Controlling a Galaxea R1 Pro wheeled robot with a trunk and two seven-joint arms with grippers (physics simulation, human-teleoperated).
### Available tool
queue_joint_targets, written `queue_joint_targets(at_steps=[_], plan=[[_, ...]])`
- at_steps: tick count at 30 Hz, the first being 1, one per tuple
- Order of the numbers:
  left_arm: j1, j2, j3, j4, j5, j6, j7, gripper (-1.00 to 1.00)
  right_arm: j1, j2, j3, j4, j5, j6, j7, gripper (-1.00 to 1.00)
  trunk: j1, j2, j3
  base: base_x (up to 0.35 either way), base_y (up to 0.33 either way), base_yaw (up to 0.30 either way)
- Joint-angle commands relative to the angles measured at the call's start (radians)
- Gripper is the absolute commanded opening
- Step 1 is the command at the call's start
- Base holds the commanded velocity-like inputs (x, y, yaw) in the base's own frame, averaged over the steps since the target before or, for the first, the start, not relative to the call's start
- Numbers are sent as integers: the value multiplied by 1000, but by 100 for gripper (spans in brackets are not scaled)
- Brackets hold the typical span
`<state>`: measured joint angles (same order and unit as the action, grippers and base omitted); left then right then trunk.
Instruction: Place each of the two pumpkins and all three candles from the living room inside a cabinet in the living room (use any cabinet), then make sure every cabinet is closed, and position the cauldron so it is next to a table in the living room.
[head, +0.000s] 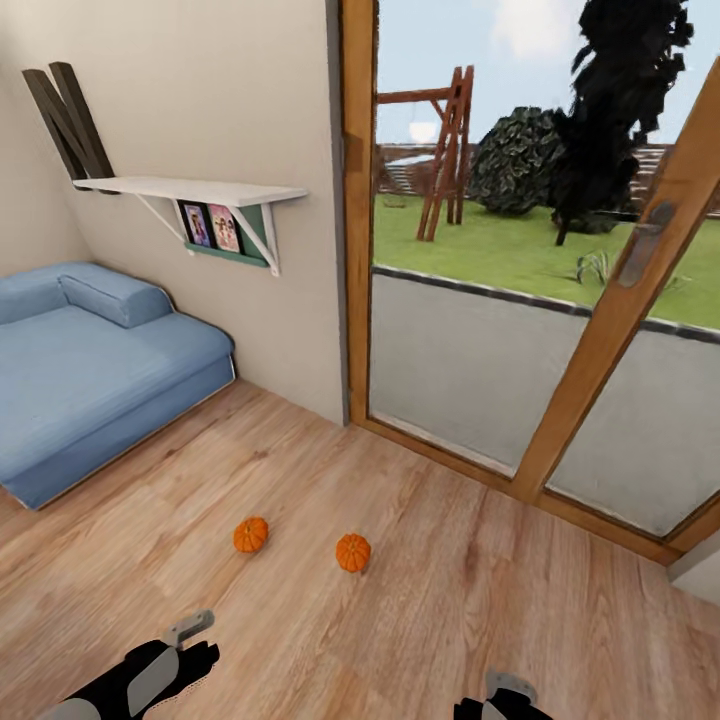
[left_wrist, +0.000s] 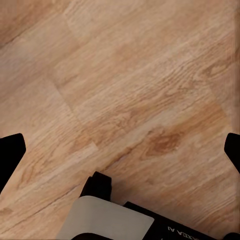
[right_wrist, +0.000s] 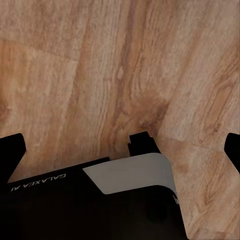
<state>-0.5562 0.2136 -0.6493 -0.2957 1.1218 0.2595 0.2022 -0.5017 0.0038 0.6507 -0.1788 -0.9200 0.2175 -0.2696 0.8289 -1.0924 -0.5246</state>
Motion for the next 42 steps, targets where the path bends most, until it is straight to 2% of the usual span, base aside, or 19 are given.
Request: queue_joint_targets(at_steps=[1,20,36,42], plan=[[0,1,-7,-3,9,3,8,100,-1,-1,6,-2,-4,5,-7,100,1,-1,-1,327,0,3],[0,1,-7,-3,9,3,8,100,0,0,6,-2,-5,5,-7,100,1,-1,-1,327,0,4],[-1,1,-7,-3,9,3,8,100,0,1,6,-2,-4,5,-8,100,1,-1,-1,327,0,254],[-1,1,-7,-3,9,3,8,100,0,-1,6,-2,-5,5,-8,100,1,-1,-1,327,19,60]])
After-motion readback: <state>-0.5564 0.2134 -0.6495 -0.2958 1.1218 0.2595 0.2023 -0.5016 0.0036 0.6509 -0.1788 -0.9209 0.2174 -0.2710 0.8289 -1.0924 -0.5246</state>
